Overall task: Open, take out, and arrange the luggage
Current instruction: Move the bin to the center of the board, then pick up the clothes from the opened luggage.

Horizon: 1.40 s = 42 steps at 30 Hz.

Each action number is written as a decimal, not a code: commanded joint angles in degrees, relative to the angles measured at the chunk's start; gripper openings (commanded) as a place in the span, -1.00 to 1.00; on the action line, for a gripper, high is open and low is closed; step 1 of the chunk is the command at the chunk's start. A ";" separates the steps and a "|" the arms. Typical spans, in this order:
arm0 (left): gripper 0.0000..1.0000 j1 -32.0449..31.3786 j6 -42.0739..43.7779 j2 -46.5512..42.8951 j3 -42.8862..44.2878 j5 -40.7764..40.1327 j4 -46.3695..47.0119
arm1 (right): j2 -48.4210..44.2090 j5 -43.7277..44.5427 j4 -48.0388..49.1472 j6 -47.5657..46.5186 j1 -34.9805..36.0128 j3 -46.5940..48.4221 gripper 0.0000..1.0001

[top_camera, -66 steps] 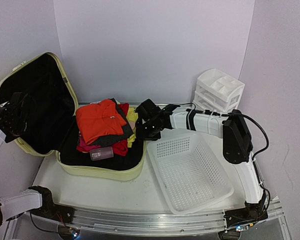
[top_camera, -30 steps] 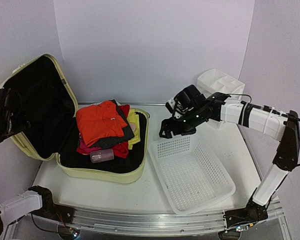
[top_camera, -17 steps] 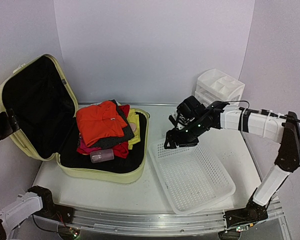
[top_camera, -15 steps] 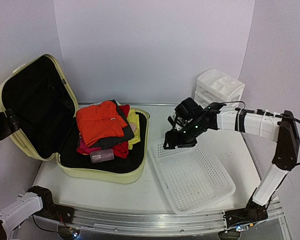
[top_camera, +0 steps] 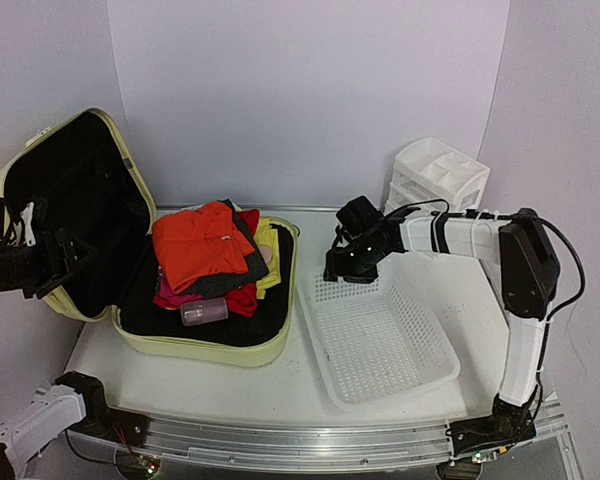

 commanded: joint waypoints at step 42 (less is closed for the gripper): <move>0.33 -22.86 -7.16 27.56 -9.30 -14.43 30.44 | 22.28 -18.98 5.52 4.62 6.75 44.72 0.22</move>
